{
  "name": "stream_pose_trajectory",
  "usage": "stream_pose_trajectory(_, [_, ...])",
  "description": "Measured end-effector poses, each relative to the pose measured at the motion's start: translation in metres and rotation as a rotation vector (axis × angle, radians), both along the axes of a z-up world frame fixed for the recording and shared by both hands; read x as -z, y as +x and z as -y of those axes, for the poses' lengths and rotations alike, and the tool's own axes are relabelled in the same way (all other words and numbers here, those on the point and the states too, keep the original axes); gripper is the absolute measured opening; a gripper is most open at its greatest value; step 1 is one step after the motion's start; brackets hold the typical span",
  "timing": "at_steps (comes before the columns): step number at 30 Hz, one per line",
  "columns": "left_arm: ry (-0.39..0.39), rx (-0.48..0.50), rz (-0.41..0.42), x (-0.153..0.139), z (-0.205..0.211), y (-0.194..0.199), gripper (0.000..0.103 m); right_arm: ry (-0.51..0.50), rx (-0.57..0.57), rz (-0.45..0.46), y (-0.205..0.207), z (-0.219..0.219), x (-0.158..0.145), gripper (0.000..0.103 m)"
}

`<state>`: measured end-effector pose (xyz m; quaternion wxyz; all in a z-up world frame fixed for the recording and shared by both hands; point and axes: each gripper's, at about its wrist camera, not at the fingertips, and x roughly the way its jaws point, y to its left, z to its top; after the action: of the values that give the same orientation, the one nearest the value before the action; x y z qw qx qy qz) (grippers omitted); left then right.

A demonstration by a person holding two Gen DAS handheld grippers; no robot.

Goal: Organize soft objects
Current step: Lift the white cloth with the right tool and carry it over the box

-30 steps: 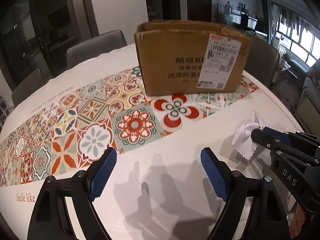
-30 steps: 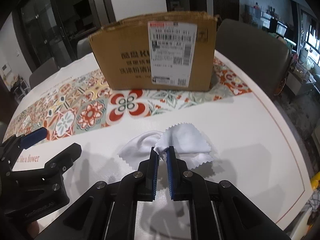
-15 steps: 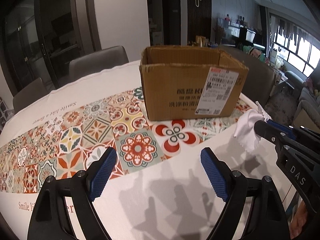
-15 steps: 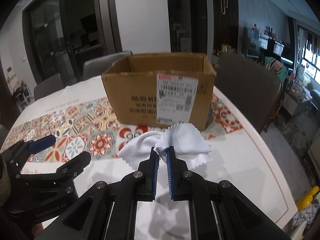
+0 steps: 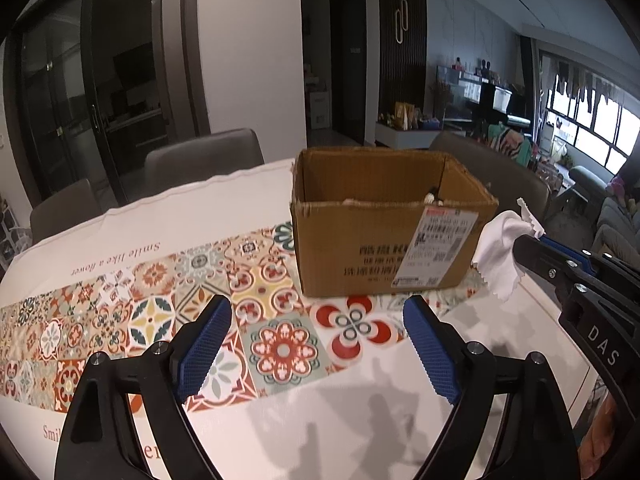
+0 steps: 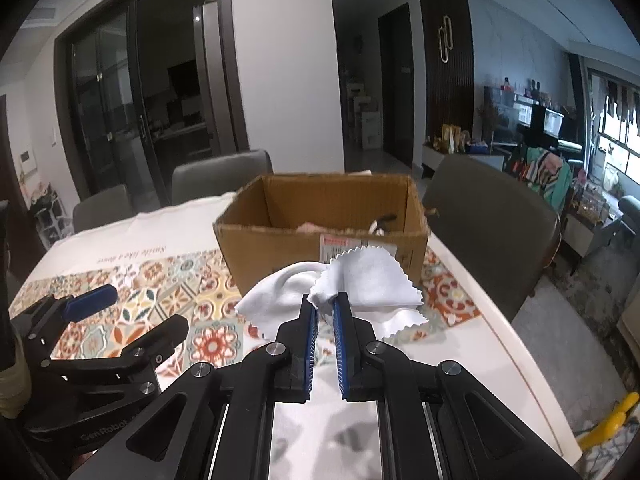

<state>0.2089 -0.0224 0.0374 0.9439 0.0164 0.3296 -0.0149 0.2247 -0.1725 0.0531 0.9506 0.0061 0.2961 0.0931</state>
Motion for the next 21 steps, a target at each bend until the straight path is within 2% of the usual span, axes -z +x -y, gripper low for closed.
stream_pose_trajectory(12, [-0.004, -0.016, 0.05, -0.016, -0.003, 0.022, 0.089, 0.009, 0.011, 0.078, 0.019, -0.001, -0.024, 0.01])
stream_pose_trajectory(21, [-0.002, -0.035, 0.065, -0.019, -0.008, 0.046, 0.089, -0.001, 0.019, 0.124, 0.049, -0.002, -0.035, 0.01])
